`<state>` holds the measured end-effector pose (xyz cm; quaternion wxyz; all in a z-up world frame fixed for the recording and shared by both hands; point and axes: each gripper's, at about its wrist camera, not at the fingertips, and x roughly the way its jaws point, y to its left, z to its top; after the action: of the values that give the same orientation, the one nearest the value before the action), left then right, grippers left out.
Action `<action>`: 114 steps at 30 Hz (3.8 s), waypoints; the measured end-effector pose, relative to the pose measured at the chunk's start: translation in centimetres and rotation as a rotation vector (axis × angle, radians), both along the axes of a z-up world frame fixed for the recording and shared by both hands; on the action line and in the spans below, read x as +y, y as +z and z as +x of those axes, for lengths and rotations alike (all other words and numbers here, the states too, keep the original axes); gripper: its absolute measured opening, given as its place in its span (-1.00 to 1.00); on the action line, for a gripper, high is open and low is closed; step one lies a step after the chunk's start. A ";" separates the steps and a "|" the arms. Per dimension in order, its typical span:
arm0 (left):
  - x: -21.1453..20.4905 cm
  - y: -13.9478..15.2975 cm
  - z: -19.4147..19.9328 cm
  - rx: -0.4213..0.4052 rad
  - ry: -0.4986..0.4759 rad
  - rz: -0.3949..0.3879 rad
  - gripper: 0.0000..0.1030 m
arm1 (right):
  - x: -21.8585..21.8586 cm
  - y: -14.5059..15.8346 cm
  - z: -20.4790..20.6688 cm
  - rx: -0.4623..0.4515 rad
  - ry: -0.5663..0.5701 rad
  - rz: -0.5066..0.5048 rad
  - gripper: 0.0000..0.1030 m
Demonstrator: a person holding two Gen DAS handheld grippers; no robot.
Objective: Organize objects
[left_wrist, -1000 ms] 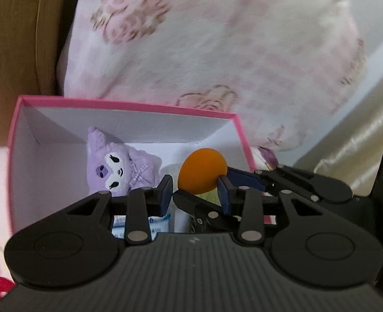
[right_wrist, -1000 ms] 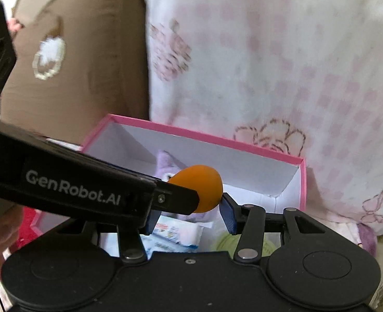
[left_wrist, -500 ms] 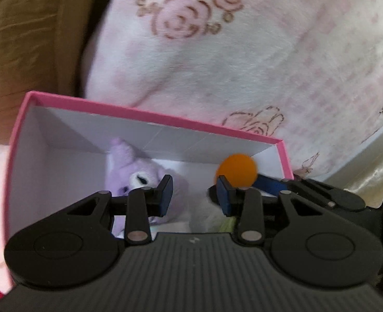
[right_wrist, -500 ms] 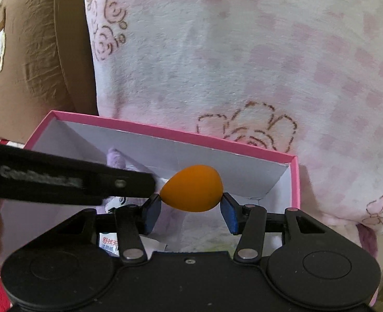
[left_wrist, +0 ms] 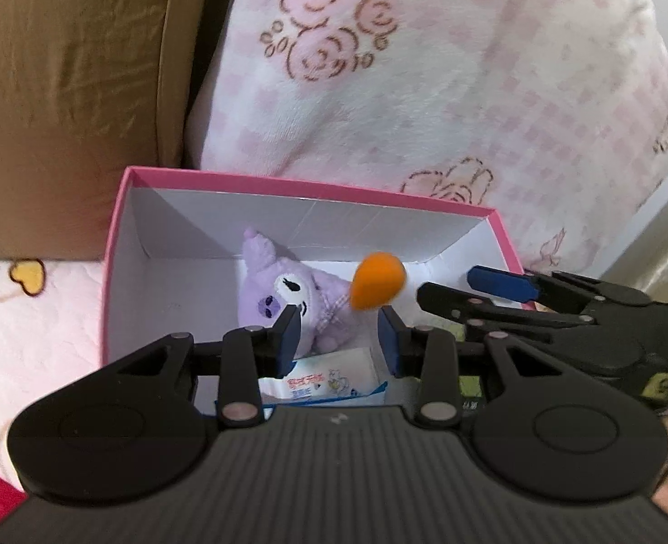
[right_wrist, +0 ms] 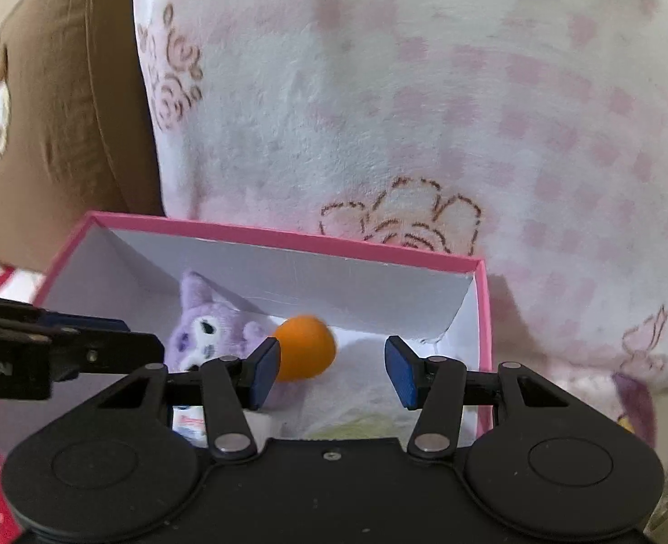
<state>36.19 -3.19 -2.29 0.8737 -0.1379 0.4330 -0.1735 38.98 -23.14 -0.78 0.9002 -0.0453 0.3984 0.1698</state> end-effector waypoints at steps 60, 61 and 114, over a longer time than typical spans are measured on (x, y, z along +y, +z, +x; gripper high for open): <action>1.9 6.7 -25.0 0.011 0.089 0.200 -0.17 | -4.3 9.1 -26.8 -0.111 0.033 0.065 0.45; 1.8 6.6 -25.1 0.012 0.092 0.206 -0.15 | -4.4 8.9 -26.8 -0.104 0.030 0.064 0.47; -1.0 6.4 -28.5 0.092 0.143 0.379 0.97 | -5.5 7.7 -29.1 -0.037 -0.082 -0.019 0.89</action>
<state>7.71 -4.20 4.15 0.8735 -0.0089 0.4864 -0.0201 9.88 -28.64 6.93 0.9132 -0.0406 0.3848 0.1278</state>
